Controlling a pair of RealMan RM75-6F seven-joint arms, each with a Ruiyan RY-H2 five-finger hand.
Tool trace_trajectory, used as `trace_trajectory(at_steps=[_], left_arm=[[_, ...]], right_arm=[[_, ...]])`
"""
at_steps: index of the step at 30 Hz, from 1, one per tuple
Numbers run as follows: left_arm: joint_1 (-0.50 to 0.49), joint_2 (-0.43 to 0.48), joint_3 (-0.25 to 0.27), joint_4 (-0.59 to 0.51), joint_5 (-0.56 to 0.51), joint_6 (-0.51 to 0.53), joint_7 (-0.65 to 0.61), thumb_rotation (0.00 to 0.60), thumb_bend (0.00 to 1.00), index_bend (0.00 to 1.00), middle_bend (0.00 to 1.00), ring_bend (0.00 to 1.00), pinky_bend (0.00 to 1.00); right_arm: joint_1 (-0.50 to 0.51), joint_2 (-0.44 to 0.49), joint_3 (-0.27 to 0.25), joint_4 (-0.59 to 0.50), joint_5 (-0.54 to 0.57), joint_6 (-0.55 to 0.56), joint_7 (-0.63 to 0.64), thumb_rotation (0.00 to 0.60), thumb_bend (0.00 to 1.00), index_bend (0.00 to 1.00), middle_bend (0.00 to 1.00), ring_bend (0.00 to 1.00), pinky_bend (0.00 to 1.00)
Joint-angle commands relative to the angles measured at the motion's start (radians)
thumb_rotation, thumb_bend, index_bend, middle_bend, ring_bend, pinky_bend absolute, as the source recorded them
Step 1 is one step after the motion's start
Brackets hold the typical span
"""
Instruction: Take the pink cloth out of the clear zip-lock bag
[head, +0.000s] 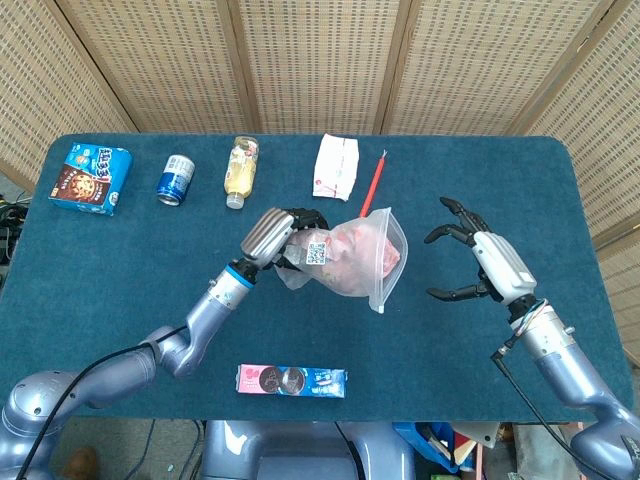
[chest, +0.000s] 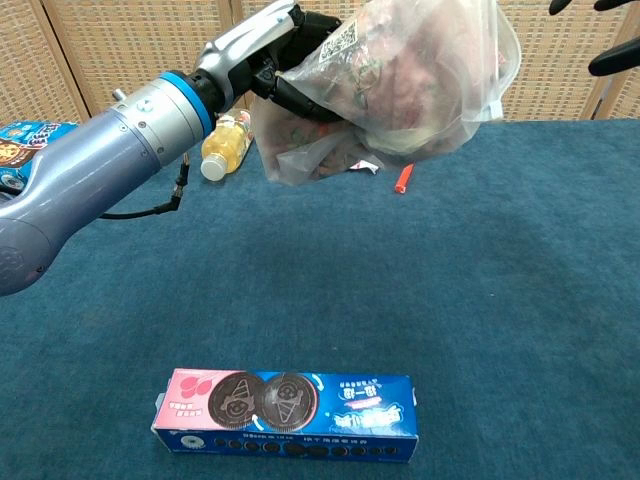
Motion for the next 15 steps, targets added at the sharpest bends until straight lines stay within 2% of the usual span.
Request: trace_trajectory(at_steps=[1, 9, 15], left_arm=[[-0.007, 0.012, -0.004, -0.017, -0.005, -0.004, 0.015, 0.6, 0.26, 0.5, 0.49, 0.48, 0.53], [-0.024, 0.011, -0.011, -0.037, -0.022, -0.018, 0.039, 0.6, 0.26, 0.5, 0.49, 0.48, 0.53], [-0.035, 0.0, -0.018, -0.031, -0.033, -0.018, 0.038, 0.6, 0.26, 0.5, 0.49, 0.48, 0.53]], right_arm=[[0.006, 0.001, 0.006, -0.016, 0.017, 0.001, -0.011, 0.6, 0.0, 0.35, 0.0, 0.0, 0.0], [0.024, 0.017, 0.028, -0.065, 0.054, -0.019, 0.006, 0.6, 0.0, 0.35, 0.0, 0.0, 0.0], [0.055, 0.0, 0.033, -0.082, 0.098, -0.035, -0.036, 0.6, 0.0, 0.35, 0.0, 0.0, 0.0]])
